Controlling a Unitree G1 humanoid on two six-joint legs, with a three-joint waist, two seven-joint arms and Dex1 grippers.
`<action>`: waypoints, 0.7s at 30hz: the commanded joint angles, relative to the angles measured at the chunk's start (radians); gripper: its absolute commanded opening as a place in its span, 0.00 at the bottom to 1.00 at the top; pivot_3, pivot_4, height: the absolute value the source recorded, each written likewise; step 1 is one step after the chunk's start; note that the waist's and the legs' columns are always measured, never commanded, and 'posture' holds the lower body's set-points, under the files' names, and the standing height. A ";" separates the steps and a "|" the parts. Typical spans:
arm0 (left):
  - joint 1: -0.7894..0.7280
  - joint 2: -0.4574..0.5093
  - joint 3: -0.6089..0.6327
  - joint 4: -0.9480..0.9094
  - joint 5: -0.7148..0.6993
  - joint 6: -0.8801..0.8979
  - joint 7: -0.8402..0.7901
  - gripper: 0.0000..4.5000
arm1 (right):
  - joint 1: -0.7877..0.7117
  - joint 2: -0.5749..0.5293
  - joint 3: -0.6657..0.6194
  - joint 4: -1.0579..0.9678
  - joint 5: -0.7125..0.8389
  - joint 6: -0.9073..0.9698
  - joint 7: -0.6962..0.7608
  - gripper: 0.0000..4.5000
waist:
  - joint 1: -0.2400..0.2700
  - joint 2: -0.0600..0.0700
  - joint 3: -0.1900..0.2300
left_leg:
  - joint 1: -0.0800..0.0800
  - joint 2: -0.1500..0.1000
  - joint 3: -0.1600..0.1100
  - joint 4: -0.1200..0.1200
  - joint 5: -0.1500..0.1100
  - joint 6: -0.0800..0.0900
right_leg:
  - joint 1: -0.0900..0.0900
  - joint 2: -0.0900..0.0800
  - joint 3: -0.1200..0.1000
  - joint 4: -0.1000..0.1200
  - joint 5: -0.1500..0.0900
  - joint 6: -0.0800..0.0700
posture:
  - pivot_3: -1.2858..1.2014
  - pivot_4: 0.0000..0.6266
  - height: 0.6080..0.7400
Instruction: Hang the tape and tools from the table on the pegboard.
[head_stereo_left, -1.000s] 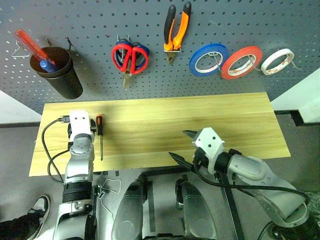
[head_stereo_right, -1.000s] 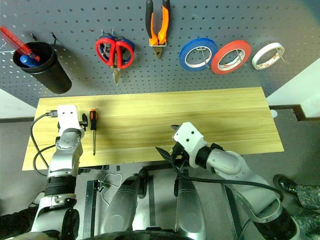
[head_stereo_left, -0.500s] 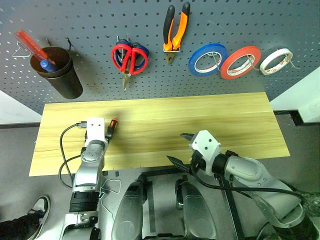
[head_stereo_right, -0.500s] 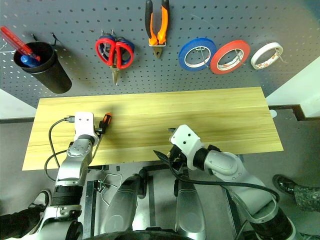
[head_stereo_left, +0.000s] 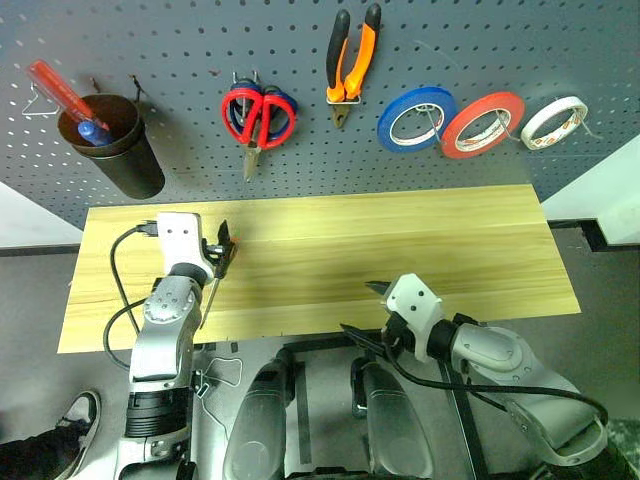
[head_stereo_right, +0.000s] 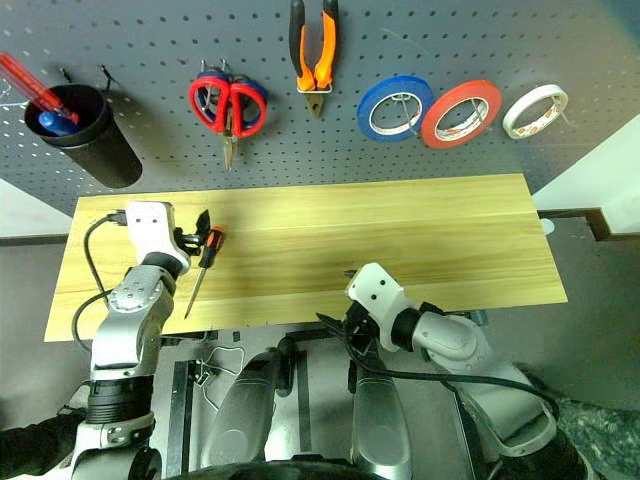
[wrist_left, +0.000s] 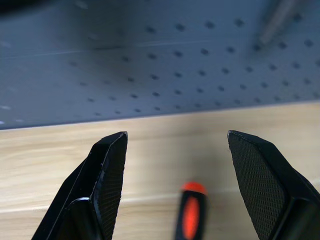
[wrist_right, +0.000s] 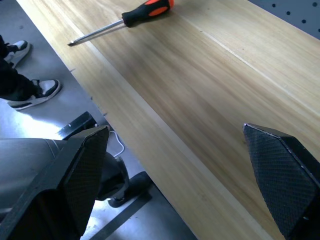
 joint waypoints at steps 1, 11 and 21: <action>-0.018 0.010 -0.029 0.066 0.021 0.040 -0.004 0.74 | 0.019 0.005 -0.010 -0.034 -0.006 -0.014 0.007 1.00 | 0.000 0.000 0.000 | 0.000 0.000 0.000 0.000 0.000 0.000 | 0.000 0.000 0.000 0.000 0.000 0.000 | 0.51 0.60 0.80; -0.053 0.029 -0.074 0.173 0.066 0.053 -0.012 0.74 | 0.025 0.004 -0.030 -0.062 -0.005 -0.002 0.005 1.00 | 0.000 0.000 0.000 | 0.000 0.000 0.000 0.000 0.000 0.000 | 0.000 0.000 0.000 0.000 0.000 0.000 | 0.50 0.60 0.80; -0.062 0.035 -0.099 0.233 0.094 0.120 -0.005 0.74 | -0.017 0.028 -0.164 -0.137 0.102 -0.015 0.038 1.00 | 0.001 0.000 0.000 | 0.000 0.000 0.000 0.000 0.000 0.000 | 0.000 0.000 0.000 0.000 0.000 0.000 | 0.50 0.60 0.80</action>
